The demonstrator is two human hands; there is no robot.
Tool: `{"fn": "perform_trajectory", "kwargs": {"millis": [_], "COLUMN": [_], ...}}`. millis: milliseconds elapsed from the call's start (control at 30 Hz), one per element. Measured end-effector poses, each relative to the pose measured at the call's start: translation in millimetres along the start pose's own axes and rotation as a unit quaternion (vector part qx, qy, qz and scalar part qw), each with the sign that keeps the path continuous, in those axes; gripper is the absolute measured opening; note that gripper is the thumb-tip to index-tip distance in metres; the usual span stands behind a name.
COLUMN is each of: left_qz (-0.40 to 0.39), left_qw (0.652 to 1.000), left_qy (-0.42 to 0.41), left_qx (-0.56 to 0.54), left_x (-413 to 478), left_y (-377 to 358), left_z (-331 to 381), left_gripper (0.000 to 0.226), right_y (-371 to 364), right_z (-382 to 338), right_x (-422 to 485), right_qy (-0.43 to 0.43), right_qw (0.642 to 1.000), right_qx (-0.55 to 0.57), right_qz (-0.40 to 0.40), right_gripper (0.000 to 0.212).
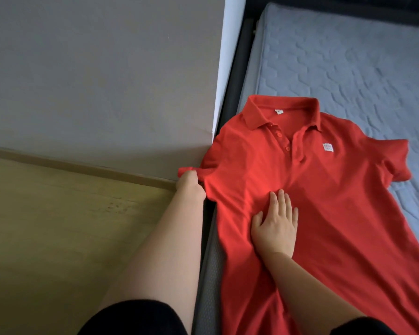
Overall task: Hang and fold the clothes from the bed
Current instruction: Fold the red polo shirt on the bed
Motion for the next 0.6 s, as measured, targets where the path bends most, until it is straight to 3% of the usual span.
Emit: {"fn": "perform_trajectory", "kwargs": {"millis": [67,133,200,267,333,400,500,533,567,600], "left_qz": [0.112,0.148,0.095,0.015,-0.07,-0.099,-0.054,-0.036,-0.023,-0.012], "left_qw": [0.98,0.91,0.832,0.735,0.647,0.589,0.536,0.539,0.562,0.605], "left_qy": [-0.113,-0.312,-0.474,-0.581,-0.624,-0.647,-0.695,-0.7,-0.685,-0.644], "left_qx": [0.12,0.229,0.273,0.349,0.433,0.473,0.476,0.468,0.464,0.468], "left_x": [-7.9,-38.7,-73.2,-97.2,-105.9,-109.2,-115.0,-117.3,-118.7,-115.0], "left_y": [3.2,-14.1,-38.3,-54.4,-56.8,-45.7,-26.9,-23.2,-21.7,-21.7], "left_z": [17.7,35.8,33.4,16.9,-6.2,-24.1,-33.2,-32.6,-31.4,-31.3], "left_gripper": [0.035,0.034,0.033,0.038,0.038,0.036,0.035,0.028,0.017,0.012], "right_y": [0.7,2.2,4.7,8.9,12.4,13.9,17.9,19.6,21.3,23.8], "right_z": [-1.3,-2.2,-0.8,3.6,8.4,12.4,16.0,17.6,18.3,17.8], "right_x": [-0.6,-0.5,1.6,5.3,7.8,9.1,8.9,9.4,10.9,14.0], "right_qy": [0.0,-0.002,-0.016,-0.045,-0.075,-0.104,-0.141,-0.157,-0.169,-0.175], "right_qw": [1.0,1.0,0.999,0.992,0.982,0.972,0.956,0.949,0.944,0.941], "right_qx": [0.003,0.013,0.05,0.113,0.172,0.209,0.255,0.271,0.282,0.287], "right_qz": [0.003,0.007,0.013,0.023,0.029,0.031,0.034,0.037,0.039,0.04], "right_gripper": [0.065,0.064,0.062,0.055,0.043,0.04,0.038,0.036,0.033,0.029]}}
Point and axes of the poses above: each hand's wrist, its own x-axis towards the middle knuckle, its own y-axis out of the back of the hand, z = x × y, the point moved 6 cm from there along x, towards the middle knuckle, and after that the axes turned 5 degrees about x, right-handed, at the moved point
